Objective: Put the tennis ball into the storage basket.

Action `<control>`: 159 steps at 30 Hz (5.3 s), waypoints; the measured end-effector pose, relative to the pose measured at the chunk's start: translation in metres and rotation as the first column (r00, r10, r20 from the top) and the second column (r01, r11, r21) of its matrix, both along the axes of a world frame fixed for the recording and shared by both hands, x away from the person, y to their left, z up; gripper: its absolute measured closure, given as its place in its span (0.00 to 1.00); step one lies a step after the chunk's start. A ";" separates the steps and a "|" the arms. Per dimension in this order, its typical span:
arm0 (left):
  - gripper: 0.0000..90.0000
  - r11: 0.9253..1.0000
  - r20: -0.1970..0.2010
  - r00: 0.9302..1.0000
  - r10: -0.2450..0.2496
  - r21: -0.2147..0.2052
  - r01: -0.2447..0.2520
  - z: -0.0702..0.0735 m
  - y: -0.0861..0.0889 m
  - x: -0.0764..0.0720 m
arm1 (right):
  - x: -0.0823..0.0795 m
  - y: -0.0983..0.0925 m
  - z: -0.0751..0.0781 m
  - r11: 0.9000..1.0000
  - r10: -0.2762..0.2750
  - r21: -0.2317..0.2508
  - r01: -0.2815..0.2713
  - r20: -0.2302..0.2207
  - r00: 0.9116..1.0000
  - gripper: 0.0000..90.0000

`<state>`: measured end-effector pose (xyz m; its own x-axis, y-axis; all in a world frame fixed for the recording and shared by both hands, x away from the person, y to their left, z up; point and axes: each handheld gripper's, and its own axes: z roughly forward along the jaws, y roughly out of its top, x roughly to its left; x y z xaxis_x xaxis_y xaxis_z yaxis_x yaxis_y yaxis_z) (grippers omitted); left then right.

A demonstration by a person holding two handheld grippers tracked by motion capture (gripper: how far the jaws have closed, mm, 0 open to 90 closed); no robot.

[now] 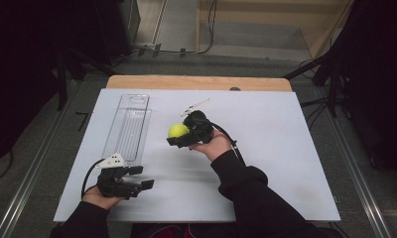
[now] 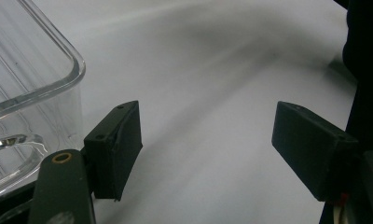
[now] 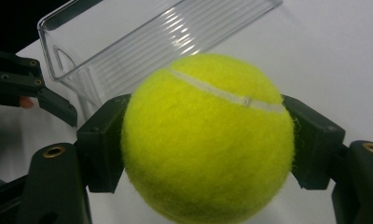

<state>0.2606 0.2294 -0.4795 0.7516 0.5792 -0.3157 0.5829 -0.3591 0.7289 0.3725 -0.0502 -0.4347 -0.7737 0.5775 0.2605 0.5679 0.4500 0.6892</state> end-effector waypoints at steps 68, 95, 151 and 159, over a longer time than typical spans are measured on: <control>0.27 1.000 0.003 1.000 -0.001 0.003 0.001 0.000 0.001 0.000 | 0.055 0.105 0.036 1.000 0.016 0.019 -0.016 0.012 1.000 0.26; 0.27 1.000 0.004 1.000 -0.007 -0.003 0.007 0.001 0.001 0.000 | 0.070 0.155 0.031 1.000 0.023 0.008 -0.023 0.003 1.000 0.26; 0.27 1.000 0.007 1.000 -0.008 0.002 0.008 0.001 0.000 0.000 | 0.051 0.114 0.023 0.999 0.045 -0.005 -0.045 -0.021 0.999 0.17; 0.27 1.000 0.007 1.000 -0.005 0.001 0.005 0.001 0.000 0.000 | 0.045 0.090 0.025 0.999 0.052 -0.011 -0.052 -0.024 0.998 0.17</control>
<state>0.2605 0.2292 -0.4790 0.7565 0.5756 -0.3104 0.5763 -0.3625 0.7325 0.4175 0.0397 -0.4094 -0.7964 0.5399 0.2724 0.5598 0.4876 0.6700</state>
